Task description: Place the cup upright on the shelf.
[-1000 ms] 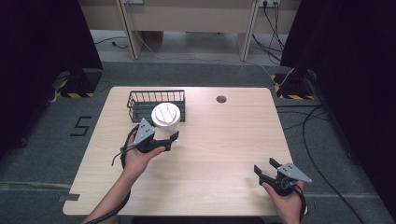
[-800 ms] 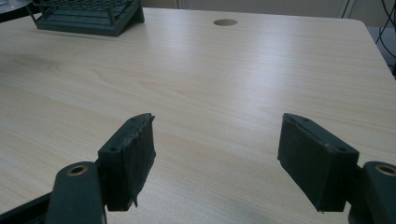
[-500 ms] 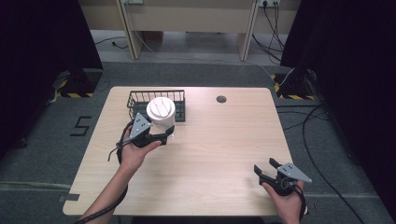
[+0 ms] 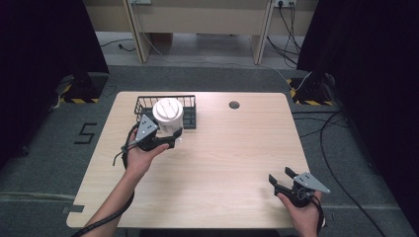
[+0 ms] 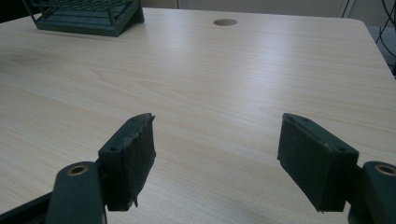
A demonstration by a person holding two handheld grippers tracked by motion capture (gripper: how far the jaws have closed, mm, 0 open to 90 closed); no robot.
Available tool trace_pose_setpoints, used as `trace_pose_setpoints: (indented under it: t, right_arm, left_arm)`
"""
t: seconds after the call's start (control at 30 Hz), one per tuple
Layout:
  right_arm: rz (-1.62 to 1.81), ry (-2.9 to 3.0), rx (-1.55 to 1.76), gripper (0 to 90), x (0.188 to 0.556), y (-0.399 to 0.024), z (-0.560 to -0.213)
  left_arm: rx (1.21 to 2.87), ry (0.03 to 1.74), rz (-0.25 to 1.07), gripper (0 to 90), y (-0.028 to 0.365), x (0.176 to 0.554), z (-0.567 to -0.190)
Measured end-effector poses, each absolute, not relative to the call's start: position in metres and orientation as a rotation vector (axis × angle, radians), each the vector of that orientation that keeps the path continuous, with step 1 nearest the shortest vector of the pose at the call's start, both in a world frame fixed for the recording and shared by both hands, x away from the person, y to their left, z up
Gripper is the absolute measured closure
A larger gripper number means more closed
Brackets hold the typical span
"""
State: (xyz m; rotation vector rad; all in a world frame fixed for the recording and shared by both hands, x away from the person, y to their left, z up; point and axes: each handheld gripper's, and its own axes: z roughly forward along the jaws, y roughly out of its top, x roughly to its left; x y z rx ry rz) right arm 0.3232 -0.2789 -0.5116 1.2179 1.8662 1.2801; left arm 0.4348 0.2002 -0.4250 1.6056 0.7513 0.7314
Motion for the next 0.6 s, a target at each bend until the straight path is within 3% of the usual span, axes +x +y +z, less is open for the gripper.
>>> trace_pose_setpoints:
  t: [0.6]
  right_arm:
    - [1.285, 1.864, 1.227, 28.0, 0.323, -0.279, -0.512]
  left_arm:
    - [1.592, 0.775, 0.752, 17.4, 0.205, 0.451, -0.418]
